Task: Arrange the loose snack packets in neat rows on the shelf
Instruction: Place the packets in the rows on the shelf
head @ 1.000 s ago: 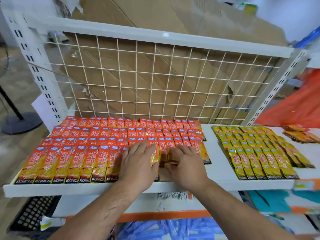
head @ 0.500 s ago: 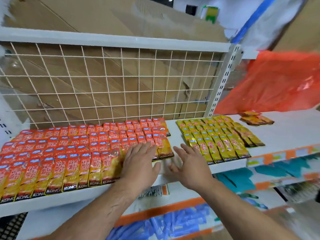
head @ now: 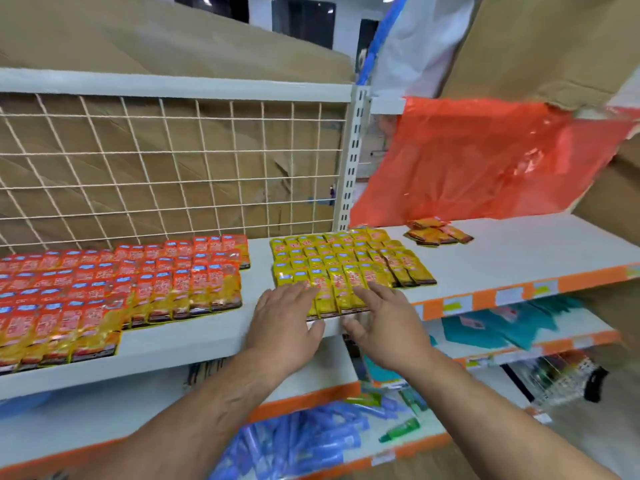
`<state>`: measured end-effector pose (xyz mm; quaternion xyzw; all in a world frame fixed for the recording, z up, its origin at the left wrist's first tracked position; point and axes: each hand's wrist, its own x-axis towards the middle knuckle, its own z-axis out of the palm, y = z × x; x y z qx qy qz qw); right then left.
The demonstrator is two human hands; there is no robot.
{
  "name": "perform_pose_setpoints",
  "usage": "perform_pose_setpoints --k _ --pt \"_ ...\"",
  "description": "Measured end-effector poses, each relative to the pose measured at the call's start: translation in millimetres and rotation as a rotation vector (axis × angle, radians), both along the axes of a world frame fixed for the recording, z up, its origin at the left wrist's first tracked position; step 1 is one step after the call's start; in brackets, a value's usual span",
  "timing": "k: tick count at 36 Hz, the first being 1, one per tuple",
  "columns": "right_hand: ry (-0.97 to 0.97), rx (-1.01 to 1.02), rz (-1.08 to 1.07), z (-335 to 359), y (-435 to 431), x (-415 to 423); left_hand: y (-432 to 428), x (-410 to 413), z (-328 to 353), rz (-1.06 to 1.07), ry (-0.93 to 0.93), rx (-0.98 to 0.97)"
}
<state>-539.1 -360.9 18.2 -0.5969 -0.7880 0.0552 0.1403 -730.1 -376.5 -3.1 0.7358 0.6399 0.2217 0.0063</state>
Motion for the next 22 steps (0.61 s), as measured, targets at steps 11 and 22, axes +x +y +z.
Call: perform_pose_setpoints --k 11,22 --pt "0.028 -0.064 -0.102 -9 44 88 56 85 -6 -0.107 0.046 -0.081" --pt "0.08 -0.126 -0.274 -13 127 141 167 150 -1 -0.268 0.013 -0.042"
